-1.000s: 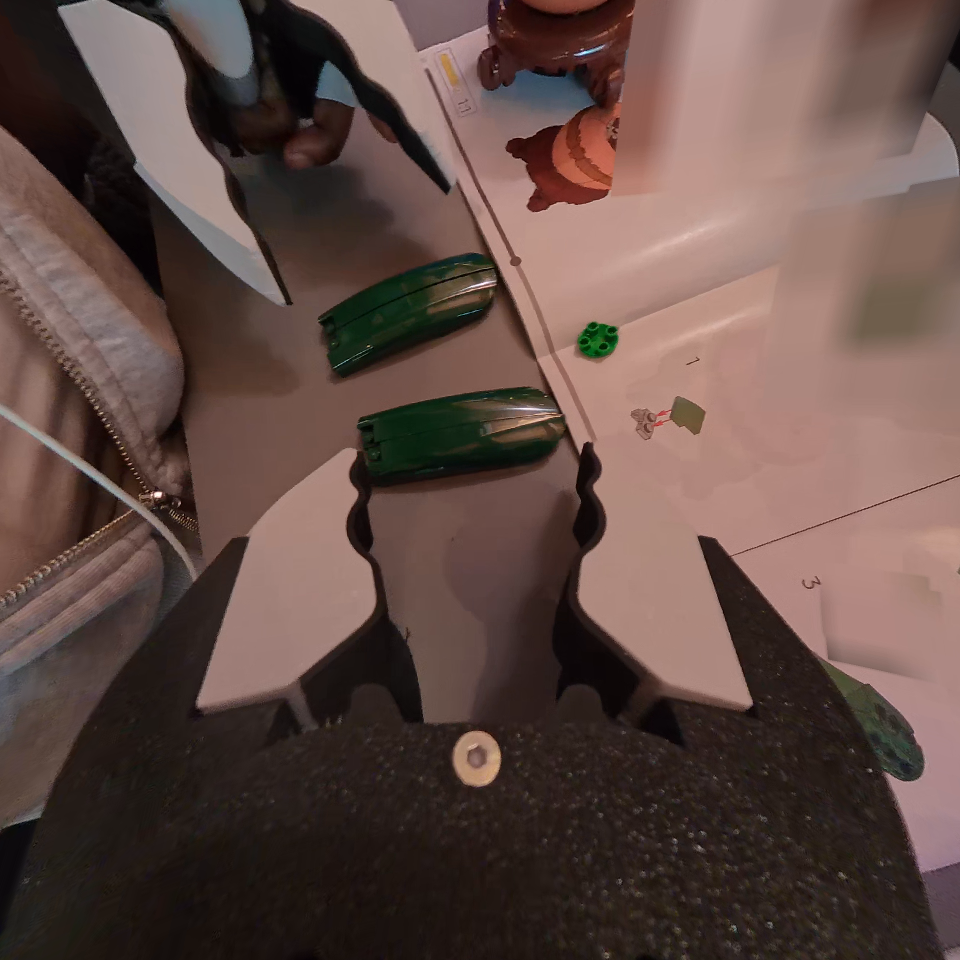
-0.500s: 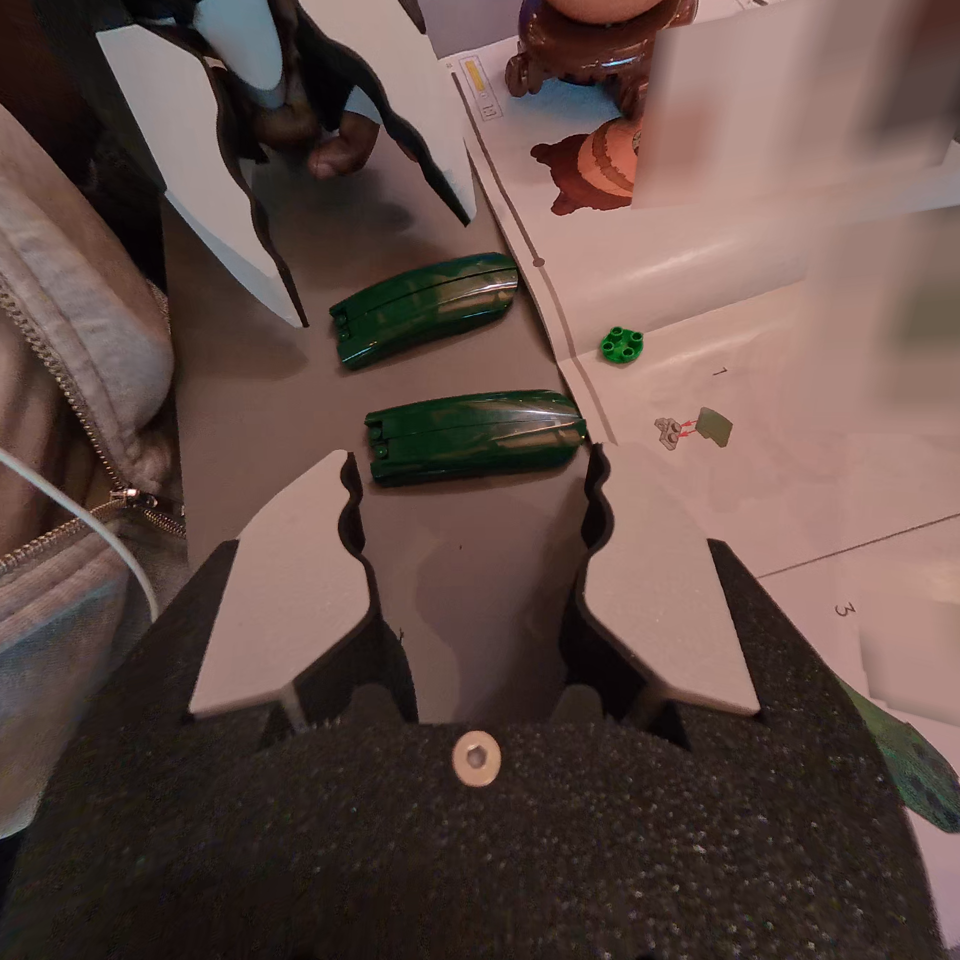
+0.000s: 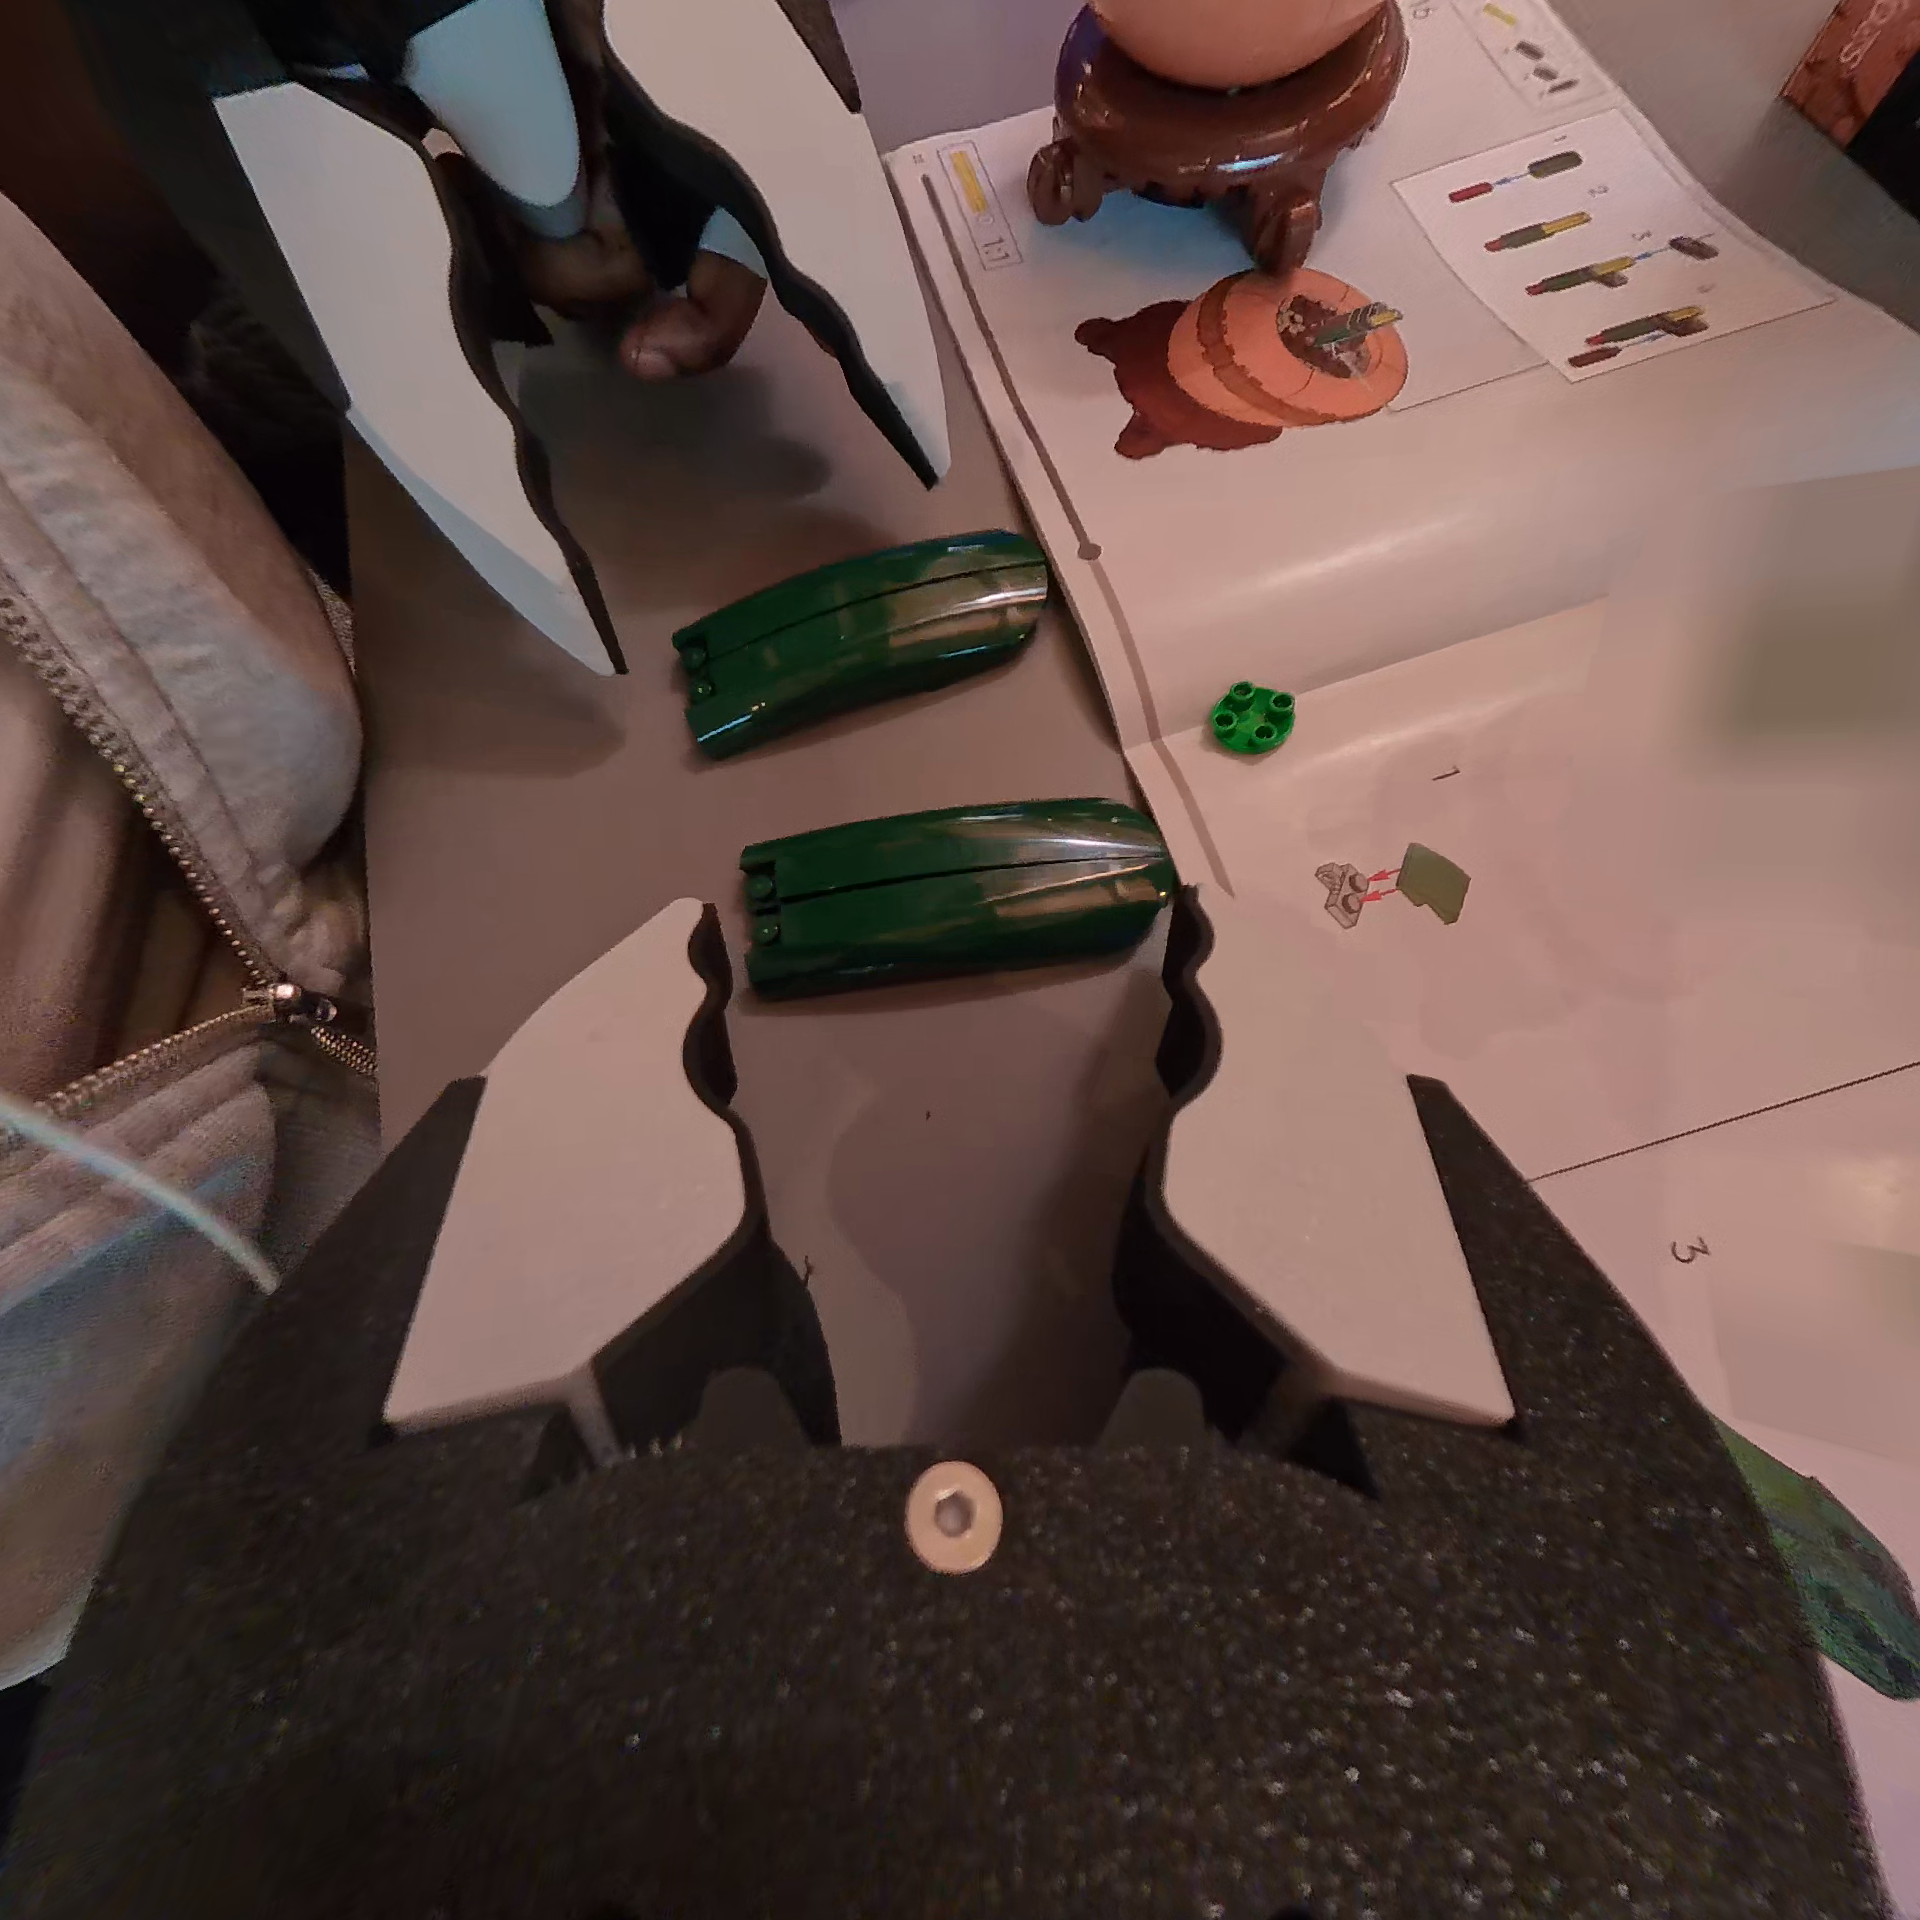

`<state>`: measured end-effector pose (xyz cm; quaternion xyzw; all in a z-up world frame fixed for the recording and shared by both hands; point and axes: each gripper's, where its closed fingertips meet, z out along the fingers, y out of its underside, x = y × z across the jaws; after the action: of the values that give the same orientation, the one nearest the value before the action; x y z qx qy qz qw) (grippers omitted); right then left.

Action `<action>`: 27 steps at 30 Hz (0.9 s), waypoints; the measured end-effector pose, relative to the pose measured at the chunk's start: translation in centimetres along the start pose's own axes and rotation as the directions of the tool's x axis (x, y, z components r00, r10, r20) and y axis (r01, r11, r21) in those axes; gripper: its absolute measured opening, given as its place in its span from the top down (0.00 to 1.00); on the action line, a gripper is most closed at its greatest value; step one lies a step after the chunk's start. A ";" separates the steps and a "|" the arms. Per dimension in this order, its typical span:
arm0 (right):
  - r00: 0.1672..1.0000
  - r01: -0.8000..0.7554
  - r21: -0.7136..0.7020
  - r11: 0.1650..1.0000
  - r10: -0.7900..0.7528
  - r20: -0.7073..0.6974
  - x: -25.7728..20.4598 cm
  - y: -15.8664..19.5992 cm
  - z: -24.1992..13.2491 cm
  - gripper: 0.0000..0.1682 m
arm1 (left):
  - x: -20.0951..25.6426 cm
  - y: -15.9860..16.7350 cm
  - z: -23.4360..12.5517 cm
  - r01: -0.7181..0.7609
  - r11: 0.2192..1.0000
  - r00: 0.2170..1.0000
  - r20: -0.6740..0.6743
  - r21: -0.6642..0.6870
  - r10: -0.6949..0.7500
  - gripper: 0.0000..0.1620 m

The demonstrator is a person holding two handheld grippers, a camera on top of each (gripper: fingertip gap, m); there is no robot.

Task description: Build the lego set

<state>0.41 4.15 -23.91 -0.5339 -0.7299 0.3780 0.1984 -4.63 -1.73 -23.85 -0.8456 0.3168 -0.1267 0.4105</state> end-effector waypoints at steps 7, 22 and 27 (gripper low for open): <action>0.994 0.057 0.117 0.991 -0.046 -0.101 0.2 -2.3 -2.3 0.54 | -0.7 -1.1 -0.4 0.022 0.999 1.000 0.007 0.048 -0.023 0.57; 0.990 -0.022 0.203 0.979 0.050 -0.133 0.5 -2.2 -0.7 0.78 | -2.2 -4.2 0.0 0.089 0.965 0.991 0.075 0.248 -0.111 0.93; 0.983 -0.063 0.181 0.981 0.092 -0.159 1.5 -2.0 0.0 0.79 | -2.8 -3.9 0.3 0.083 0.969 0.988 0.112 0.232 -0.111 0.96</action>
<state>-1.31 5.26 -22.56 -0.5723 -0.6533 0.4023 0.2897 -5.00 2.05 -20.92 -0.8138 0.2325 -0.1293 0.5167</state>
